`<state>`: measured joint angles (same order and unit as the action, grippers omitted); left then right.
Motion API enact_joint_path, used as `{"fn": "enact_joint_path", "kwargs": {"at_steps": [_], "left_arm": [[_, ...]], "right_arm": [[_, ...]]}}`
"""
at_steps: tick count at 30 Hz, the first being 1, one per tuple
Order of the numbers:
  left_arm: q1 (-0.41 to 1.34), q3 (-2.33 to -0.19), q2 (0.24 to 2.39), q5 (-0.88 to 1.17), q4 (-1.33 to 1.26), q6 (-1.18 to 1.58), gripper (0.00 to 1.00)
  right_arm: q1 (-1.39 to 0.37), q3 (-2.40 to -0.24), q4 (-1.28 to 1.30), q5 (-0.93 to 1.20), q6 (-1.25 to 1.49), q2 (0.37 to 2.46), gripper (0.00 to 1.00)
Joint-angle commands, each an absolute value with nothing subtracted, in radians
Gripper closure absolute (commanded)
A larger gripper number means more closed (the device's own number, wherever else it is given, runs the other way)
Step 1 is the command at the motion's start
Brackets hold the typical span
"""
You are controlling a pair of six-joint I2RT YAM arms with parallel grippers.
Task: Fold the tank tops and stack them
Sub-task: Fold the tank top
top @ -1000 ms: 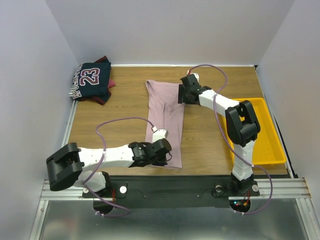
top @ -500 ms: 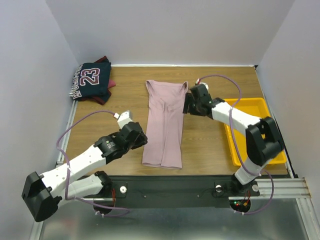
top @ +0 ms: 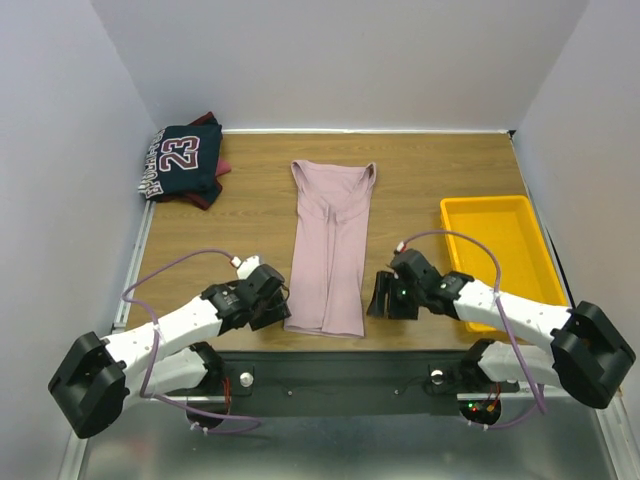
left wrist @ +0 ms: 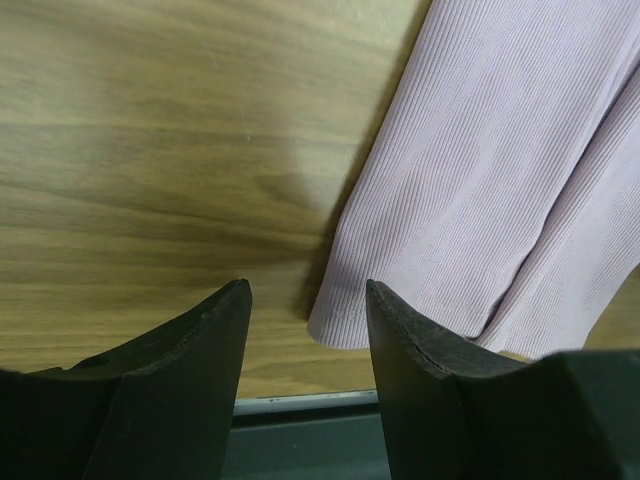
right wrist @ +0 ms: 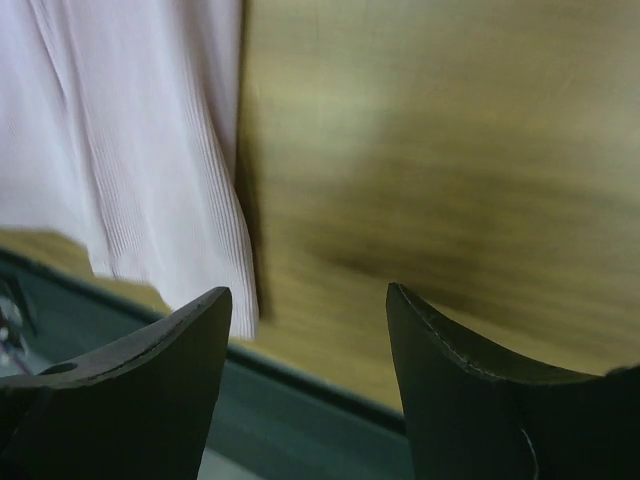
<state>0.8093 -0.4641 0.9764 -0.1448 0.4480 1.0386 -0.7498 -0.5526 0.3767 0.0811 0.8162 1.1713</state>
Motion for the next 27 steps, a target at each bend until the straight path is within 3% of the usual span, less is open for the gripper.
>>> {"fn": "enact_joint_path", "kwargs": {"at_steps": [1,11,19,24,27], "left_arm": [[0.804,-0.420,0.986,-0.020,0.365,1.023,0.40],[0.804,-0.379,1.022,0.044,0.334,0.999,0.42],[0.805,-0.361,1.006,0.078,0.344,1.008,0.60],[0.805,-0.354,0.999,0.090,0.341,1.006,0.74],[0.811,-0.350,0.991,0.095,0.339,1.008,0.77]], "right_arm": [[-0.795,-0.503,0.370,0.173,0.925,1.125,0.31],[-0.828,-0.442,0.312,0.224,1.028,1.130,0.30],[-0.968,-0.468,0.232,0.169,1.130,1.267,0.31],[-0.989,-0.428,0.222,0.118,1.198,1.243,0.33],[-0.988,-0.413,0.222,0.074,1.229,1.218,0.34]]}}
